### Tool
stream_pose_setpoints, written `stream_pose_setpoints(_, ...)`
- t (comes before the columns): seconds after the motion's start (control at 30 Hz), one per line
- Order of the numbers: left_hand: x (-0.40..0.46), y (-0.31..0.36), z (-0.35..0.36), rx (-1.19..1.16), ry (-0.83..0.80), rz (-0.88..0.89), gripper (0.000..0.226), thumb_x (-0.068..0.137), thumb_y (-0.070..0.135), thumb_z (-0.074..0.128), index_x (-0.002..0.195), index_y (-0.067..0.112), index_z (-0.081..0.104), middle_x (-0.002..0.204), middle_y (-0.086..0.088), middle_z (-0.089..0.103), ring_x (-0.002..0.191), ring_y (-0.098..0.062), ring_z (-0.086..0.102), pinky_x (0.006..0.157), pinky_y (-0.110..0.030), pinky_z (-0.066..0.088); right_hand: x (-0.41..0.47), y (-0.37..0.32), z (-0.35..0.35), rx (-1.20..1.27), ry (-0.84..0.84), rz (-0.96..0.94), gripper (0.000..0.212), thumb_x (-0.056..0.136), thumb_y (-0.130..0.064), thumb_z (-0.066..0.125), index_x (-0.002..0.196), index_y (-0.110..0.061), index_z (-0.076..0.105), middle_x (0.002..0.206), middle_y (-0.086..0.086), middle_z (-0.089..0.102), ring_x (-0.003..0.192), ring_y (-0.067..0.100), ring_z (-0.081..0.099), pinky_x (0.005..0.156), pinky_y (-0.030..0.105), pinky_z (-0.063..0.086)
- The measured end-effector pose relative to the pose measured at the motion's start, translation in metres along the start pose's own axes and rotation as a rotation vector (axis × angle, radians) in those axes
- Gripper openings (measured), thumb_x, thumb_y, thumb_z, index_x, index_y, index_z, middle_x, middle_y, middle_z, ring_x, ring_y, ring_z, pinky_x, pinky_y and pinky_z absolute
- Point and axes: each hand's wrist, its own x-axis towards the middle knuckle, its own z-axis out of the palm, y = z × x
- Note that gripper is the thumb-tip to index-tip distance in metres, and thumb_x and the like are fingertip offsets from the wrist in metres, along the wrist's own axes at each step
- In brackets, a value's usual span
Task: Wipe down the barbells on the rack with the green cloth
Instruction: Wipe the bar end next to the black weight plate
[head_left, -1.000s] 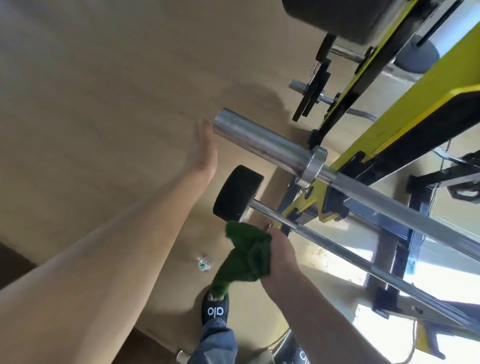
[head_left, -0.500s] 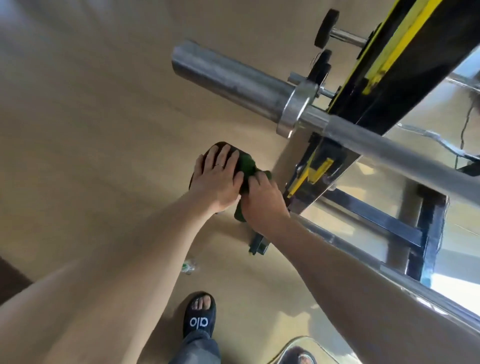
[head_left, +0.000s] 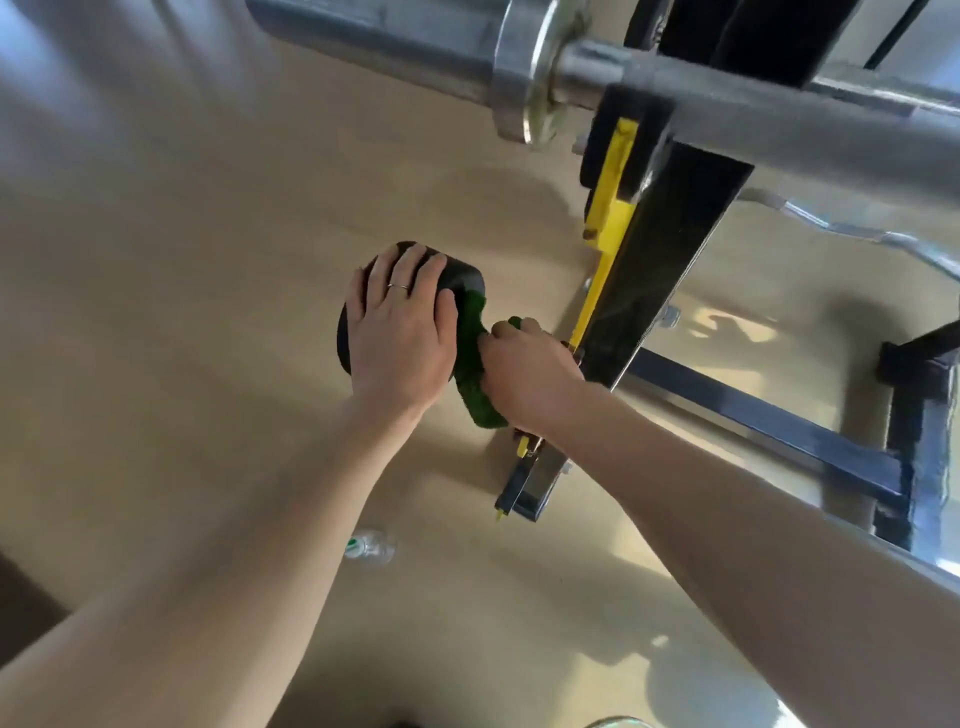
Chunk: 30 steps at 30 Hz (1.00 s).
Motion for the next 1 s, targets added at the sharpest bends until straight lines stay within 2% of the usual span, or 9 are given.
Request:
stream_pose_setpoints(0.17,-0.002,-0.002,0.014,-0.027,0.189,-0.004,0.044,0.105,0.030,0.029,0.133,0.019,0.061,0.140,0.001,0.058,0.137,-0.020,0.043,0.119,-0.042,0.024,0.016,-0.001,0.009,0.084,-0.102,-0.075,0.039,0.099,-0.025,0.054,0.134,-0.012,0.045,0.122,0.009,0.051,0.091,0.021,0.042,0.078,0.030,0.037)
stream_pose_setpoints(0.27,-0.002,-0.002,0.021,-0.028,0.299,-0.003,0.041,0.104,0.028,0.033,0.125,0.019,0.067,0.132,0.001,0.064,0.131,-0.019,0.050,0.116,-0.040,0.029,0.007,-0.006,0.007,-0.040,-0.094,-0.061,0.049,0.097,-0.025,0.058,0.140,-0.011,0.039,0.126,0.010,0.048,0.089,0.021,0.043,0.077,0.031,0.040)
stream_pose_setpoints(0.33,-0.003,-0.002,0.026,-0.026,0.361,0.000,0.041,0.104,0.027,0.034,0.121,0.019,0.069,0.128,0.002,0.066,0.128,-0.019,0.053,0.114,-0.040,0.031,-0.008,-0.013,0.004,-0.151,-0.067,-0.015,0.056,0.092,-0.019,0.064,0.141,-0.009,0.038,0.128,0.011,0.047,0.101,0.026,0.048,0.081,0.034,0.046)
stream_pose_setpoints(0.4,-0.001,-0.004,0.031,-0.022,0.410,0.016,0.040,0.103,0.027,0.034,0.117,0.018,0.070,0.124,0.002,0.068,0.125,-0.019,0.055,0.112,-0.039,0.033,-0.025,-0.024,0.004,-0.196,-0.014,0.046,0.056,0.088,-0.014,0.066,0.139,-0.007,0.043,0.127,0.011,0.045,0.114,0.032,0.044,0.086,0.038,0.047)
stream_pose_setpoints(0.53,-0.001,-0.008,0.037,-0.018,0.486,0.050,0.040,0.103,0.026,0.033,0.111,0.016,0.071,0.117,0.001,0.070,0.119,-0.020,0.058,0.108,-0.042,0.037,-0.041,-0.042,0.017,-0.274,0.068,0.070,0.049,0.088,-0.014,0.058,0.135,-0.004,0.047,0.128,0.015,0.043,0.117,0.040,0.039,0.094,0.043,0.043)
stream_pose_setpoints(0.7,0.001,-0.009,0.042,-0.017,0.534,0.045,0.041,0.103,0.027,0.032,0.109,0.019,0.072,0.113,0.004,0.071,0.113,-0.020,0.060,0.108,-0.040,0.036,-0.006,-0.041,0.017,-0.158,0.023,0.043,0.058,0.090,-0.020,0.062,0.142,-0.010,0.038,0.131,0.011,0.038,0.114,0.030,0.043,0.077,0.034,0.038)
stream_pose_setpoints(0.8,0.001,-0.011,0.040,-0.039,0.538,0.074,0.042,0.103,0.027,0.031,0.109,0.017,0.071,0.112,0.002,0.071,0.111,-0.021,0.060,0.107,-0.042,0.037,-0.014,-0.026,0.020,-0.183,0.032,0.090,0.059,0.088,-0.024,0.066,0.139,-0.010,0.040,0.122,0.009,0.044,0.107,0.028,0.048,0.076,0.034,0.043)
stream_pose_setpoints(0.9,0.000,-0.011,0.040,-0.040,0.549,0.088,0.042,0.102,0.026,0.031,0.107,0.016,0.071,0.110,0.000,0.072,0.110,-0.023,0.060,0.106,-0.042,0.037,-0.020,-0.020,0.019,-0.199,0.013,0.128,0.048,0.090,-0.024,0.064,0.132,-0.010,0.046,0.103,0.006,0.038,0.090,0.025,0.041,0.078,0.036,0.048)
stream_pose_setpoints(1.0,0.000,-0.009,0.040,-0.045,0.553,0.072,0.042,0.102,0.026,0.032,0.106,0.016,0.072,0.110,0.000,0.072,0.109,-0.023,0.060,0.106,-0.041,0.034,-0.004,-0.029,0.009,-0.151,-0.058,0.100,0.035,0.092,-0.019,0.062,0.124,-0.007,0.054,0.094,0.006,0.044,0.082,0.022,0.047,0.076,0.034,0.050)
